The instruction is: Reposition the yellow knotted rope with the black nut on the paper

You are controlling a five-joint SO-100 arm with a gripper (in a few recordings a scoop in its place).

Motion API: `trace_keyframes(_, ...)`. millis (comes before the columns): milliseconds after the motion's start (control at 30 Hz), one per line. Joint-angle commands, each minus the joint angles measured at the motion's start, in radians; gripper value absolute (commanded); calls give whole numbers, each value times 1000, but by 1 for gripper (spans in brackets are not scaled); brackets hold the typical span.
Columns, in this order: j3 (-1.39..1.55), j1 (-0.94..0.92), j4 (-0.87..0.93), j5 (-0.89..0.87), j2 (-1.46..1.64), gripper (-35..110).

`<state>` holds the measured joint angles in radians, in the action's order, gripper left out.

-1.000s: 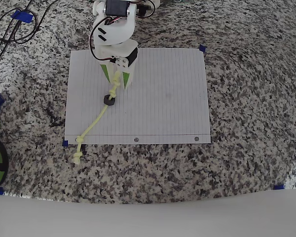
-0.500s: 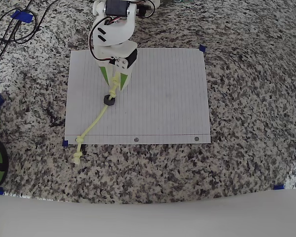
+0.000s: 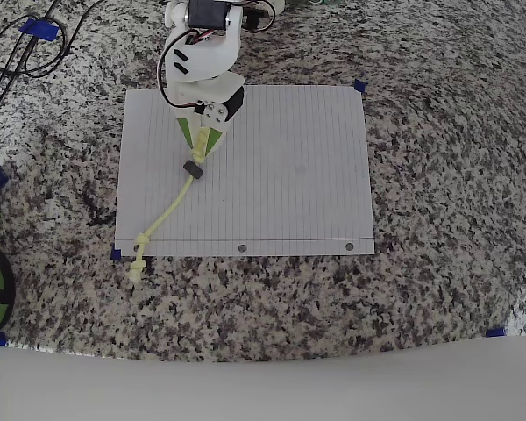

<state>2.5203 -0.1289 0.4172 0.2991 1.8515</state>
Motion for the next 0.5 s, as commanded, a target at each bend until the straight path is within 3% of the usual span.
trace_keyframes(0, -23, 0, 11, 5, 69, 0)
trace_keyframes(33, -23, 3, 11, 5, 69, 0)
trace_keyframes(133, -20, 8, 11, 2, 61, 36)
trace_keyframes(200, -15, 11, 14, -9, 57, 52)
trace_keyframes(333, -3, 12, 26, -14, 72, 54)
trace_keyframes(467, 28, 12, 54, -14, 127, 46)
